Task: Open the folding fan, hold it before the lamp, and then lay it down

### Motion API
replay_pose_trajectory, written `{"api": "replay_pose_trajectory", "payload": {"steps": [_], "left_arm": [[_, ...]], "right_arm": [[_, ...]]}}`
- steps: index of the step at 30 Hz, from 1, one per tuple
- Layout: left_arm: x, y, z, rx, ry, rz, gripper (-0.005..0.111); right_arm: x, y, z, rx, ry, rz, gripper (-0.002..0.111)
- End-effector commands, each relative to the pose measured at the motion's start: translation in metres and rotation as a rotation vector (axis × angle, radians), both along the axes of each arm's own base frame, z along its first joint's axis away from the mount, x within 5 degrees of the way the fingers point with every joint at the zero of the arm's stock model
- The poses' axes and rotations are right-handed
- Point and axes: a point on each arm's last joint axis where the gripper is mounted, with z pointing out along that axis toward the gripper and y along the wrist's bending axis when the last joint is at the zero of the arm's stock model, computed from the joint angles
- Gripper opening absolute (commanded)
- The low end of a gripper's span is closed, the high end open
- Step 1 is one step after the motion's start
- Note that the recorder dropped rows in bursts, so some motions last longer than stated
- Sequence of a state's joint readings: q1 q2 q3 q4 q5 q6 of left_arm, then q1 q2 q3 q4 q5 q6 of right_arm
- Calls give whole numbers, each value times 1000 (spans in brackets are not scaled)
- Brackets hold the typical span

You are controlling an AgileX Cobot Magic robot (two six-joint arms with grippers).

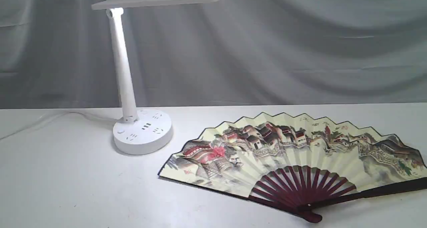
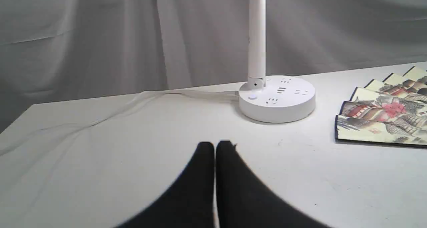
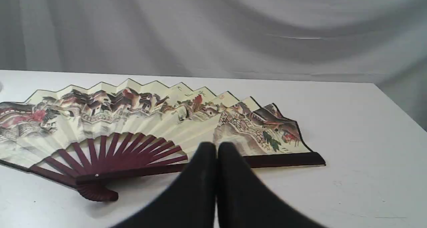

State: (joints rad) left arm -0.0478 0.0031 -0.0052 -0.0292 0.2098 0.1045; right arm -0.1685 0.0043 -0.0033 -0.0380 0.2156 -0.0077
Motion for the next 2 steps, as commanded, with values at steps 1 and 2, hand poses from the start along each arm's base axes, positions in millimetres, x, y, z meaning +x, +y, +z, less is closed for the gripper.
{"api": "replay_pose_trajectory", "payload": {"steps": [1, 2], "left_arm": [[0, 0, -1, -5, 0, 1, 0], [0, 0, -1, -5, 0, 1, 0]], "right_arm": [[0, 0, -1, 6, 4, -6, 0], [0, 0, -1, 6, 4, -6, 0]]}}
